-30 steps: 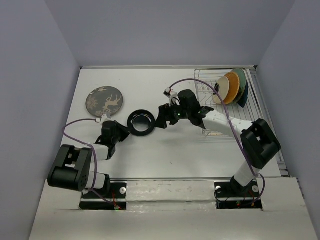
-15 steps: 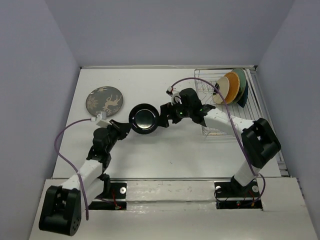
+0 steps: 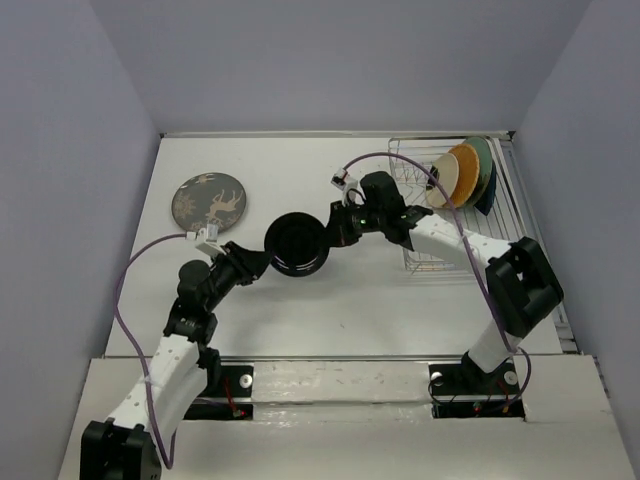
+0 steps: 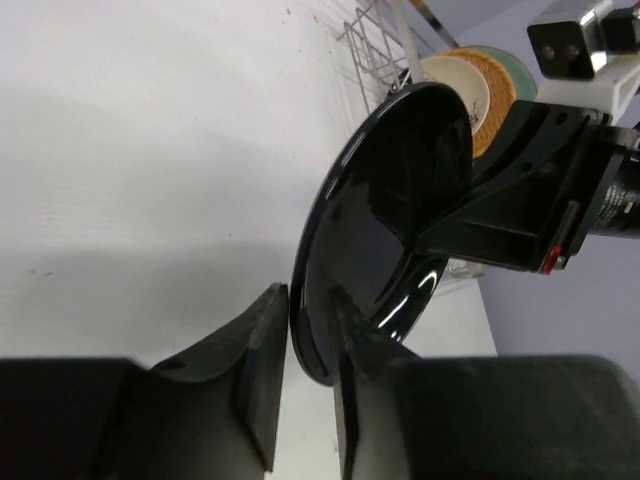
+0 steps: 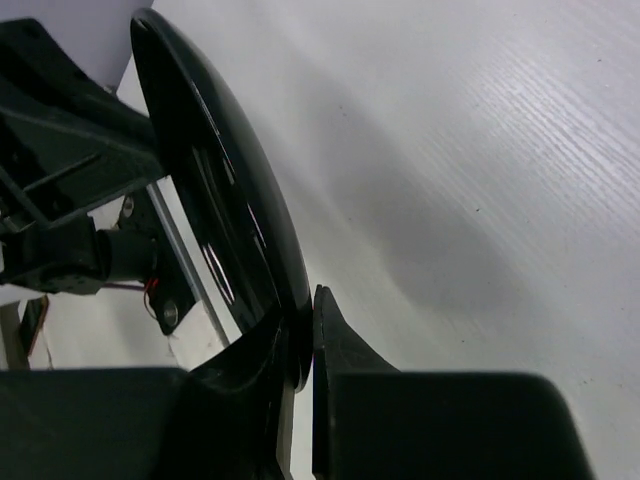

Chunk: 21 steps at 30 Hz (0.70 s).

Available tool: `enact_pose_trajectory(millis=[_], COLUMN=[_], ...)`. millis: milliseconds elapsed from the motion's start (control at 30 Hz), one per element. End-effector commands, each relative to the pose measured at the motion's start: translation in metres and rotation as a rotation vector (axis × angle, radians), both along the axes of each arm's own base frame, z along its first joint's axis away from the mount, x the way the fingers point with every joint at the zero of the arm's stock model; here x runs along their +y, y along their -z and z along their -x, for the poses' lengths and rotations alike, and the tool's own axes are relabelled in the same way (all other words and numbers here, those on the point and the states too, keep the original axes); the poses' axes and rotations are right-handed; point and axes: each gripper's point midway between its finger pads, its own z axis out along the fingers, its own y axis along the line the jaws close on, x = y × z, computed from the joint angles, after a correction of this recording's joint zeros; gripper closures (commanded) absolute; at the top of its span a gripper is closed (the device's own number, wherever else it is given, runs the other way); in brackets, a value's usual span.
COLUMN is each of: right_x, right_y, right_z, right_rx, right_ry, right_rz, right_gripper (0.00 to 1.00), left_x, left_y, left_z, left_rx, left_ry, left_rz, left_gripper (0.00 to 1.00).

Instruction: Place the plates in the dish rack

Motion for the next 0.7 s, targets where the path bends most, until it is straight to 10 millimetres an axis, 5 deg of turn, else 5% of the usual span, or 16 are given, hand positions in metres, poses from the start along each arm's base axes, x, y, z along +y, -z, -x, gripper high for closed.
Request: enact_pose_trajectory(millis=[0, 67, 133, 200, 233, 300, 333, 367, 467, 600, 667], right_x=[-0.004, -0.033, -0.068, -0.150, -0.151, -0.209, -0.228, -0.262, -0.321, -0.365, -0.369], right_y=[-0.066, -0.078, -0.095, -0.101, -0.104, -0.113, -0.116, -0.126, -0.145, -0.152, -0.149], right_z=[-0.020, -0.045, -0.067, -0.118, -0.117, -0.143, -0.150, -0.162, -0.175, -0.189, -0.196], right_rx=[-0.141, -0.178, -0.219, -0.281, -0.286, -0.336, -0.361, -0.395, -0.502, -0.601, -0.610], right_ry=[0.110, 0.220, 0.350, 0.662, 0.665, 0.863, 0.929, 1.049, 1.268, 1.390, 1.388], right_rz=[-0.094, -0.080, -0.063, 0.068, 0.065, 0.158, 0.195, 0.238, 0.408, 0.636, 0.689], right_gripper=[0.93, 0.93, 0.93, 0.93, 0.93, 0.93, 0.93, 0.93, 0.93, 0.93, 0.93], left_x=[-0.018, -0.024, -0.020, -0.004, -0.004, 0.009, 0.008, 0.010, 0.003, -0.001, -0.004], left_y=[-0.073, -0.106, -0.125, -0.139, -0.130, -0.126, -0.109, -0.110, -0.117, -0.116, -0.117], left_z=[0.010, 0.021, 0.025, 0.023, 0.026, 0.020, 0.021, 0.022, 0.028, 0.032, 0.034], left_rx=[-0.162, -0.217, -0.262, -0.312, -0.274, -0.298, -0.261, -0.274, -0.314, -0.316, -0.323], left_ry=[0.135, 0.199, 0.199, 0.143, 0.152, 0.096, 0.094, 0.076, 0.113, 0.134, 0.143], left_rz=[0.001, -0.028, -0.084, -0.264, -0.270, -0.373, -0.386, -0.382, -0.379, -0.372, -0.368], left_gripper=[0.48, 0.28, 0.18, 0.02, 0.02, 0.01, 0.01, 0.01, 0.01, 0.01, 0.01])
